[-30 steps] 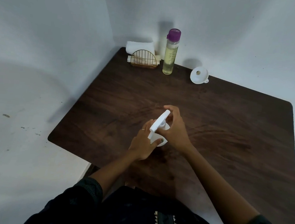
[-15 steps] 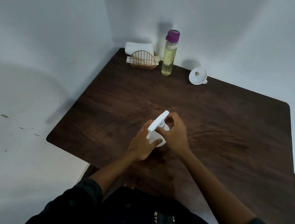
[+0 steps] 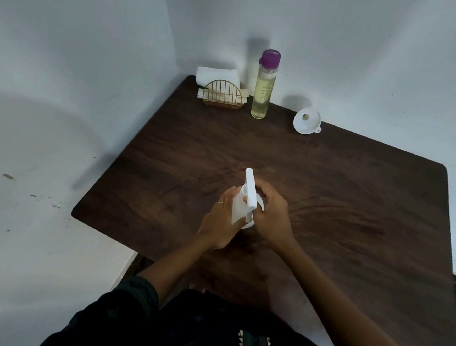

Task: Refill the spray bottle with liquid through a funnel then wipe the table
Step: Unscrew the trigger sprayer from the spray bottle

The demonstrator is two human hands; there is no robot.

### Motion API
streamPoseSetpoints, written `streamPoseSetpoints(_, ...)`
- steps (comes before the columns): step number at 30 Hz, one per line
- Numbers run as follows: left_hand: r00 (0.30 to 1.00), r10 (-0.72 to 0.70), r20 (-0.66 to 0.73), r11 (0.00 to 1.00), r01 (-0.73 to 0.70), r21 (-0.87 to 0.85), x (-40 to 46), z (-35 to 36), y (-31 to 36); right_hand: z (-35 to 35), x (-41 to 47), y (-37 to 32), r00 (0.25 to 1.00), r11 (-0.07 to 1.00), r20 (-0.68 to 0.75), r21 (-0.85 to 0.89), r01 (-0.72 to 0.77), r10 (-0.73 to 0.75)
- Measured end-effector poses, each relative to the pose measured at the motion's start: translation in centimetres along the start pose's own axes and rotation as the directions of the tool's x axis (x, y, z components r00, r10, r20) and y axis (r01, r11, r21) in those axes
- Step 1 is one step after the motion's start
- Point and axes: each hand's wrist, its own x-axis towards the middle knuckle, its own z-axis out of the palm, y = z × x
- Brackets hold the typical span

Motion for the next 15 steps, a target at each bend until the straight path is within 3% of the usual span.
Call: streamPoseSetpoints(15, 0.998, 0.055, -0.021, 0.998, -0.055, 0.017, 0.5, 0.2, -0.8, -4.8, 2.0, -6.3, 0.986, 0.976, -0.123, 0.172, 0.132, -0.112)
